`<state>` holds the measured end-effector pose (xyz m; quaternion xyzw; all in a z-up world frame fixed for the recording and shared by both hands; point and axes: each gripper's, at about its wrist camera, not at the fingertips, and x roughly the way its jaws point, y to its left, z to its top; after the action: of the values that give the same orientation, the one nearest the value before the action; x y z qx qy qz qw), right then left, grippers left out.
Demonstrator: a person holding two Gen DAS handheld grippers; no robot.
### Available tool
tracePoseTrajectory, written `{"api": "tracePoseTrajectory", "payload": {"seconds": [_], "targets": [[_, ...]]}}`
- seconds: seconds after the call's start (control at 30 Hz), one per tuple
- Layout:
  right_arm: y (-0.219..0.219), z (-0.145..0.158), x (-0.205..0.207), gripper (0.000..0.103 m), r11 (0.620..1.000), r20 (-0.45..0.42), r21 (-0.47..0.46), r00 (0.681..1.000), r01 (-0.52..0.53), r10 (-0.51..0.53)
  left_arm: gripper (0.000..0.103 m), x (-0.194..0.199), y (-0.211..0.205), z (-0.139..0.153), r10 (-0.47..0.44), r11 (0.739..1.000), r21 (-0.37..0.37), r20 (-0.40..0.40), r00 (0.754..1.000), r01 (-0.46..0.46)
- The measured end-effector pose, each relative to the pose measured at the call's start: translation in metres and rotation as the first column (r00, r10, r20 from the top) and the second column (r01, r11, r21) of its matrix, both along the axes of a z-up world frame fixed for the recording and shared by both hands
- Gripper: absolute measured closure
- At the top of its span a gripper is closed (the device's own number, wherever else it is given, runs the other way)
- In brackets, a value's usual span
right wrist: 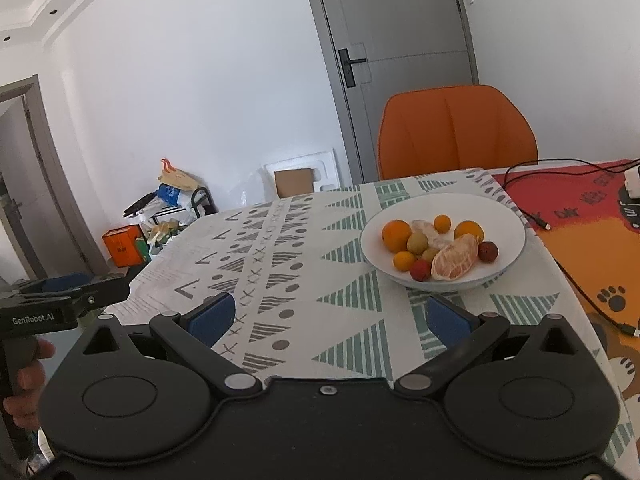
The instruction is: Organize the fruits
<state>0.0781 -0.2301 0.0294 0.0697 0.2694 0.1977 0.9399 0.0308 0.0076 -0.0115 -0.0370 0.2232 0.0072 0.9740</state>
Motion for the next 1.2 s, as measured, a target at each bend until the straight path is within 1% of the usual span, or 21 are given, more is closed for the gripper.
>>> {"api": "tracePoseTrajectory", "payload": {"seconds": [0.17,0.8,1.2], "targets": [[0.0,0.0,-0.001,0.0,1.0,0.0,-0.004,1.0,0.001,-0.001,0.004,0.0,0.008,-0.005,0.019,1.0,-0.013,-0.024,1.0,-0.019],[0.003,-0.011,0.004,0.0,1.0,-0.032,-0.004,0.999,-0.003,0.003,0.004,0.002,0.016,-0.006,0.06,0.998,-0.031,-0.06,0.996,-0.062],[0.005,-0.012,0.003,0.0,1.0,-0.036,-0.009,0.999,-0.011,0.01,0.004,0.002,0.014,-0.008,0.065,0.998,-0.021,-0.072,0.995,-0.066]]}}
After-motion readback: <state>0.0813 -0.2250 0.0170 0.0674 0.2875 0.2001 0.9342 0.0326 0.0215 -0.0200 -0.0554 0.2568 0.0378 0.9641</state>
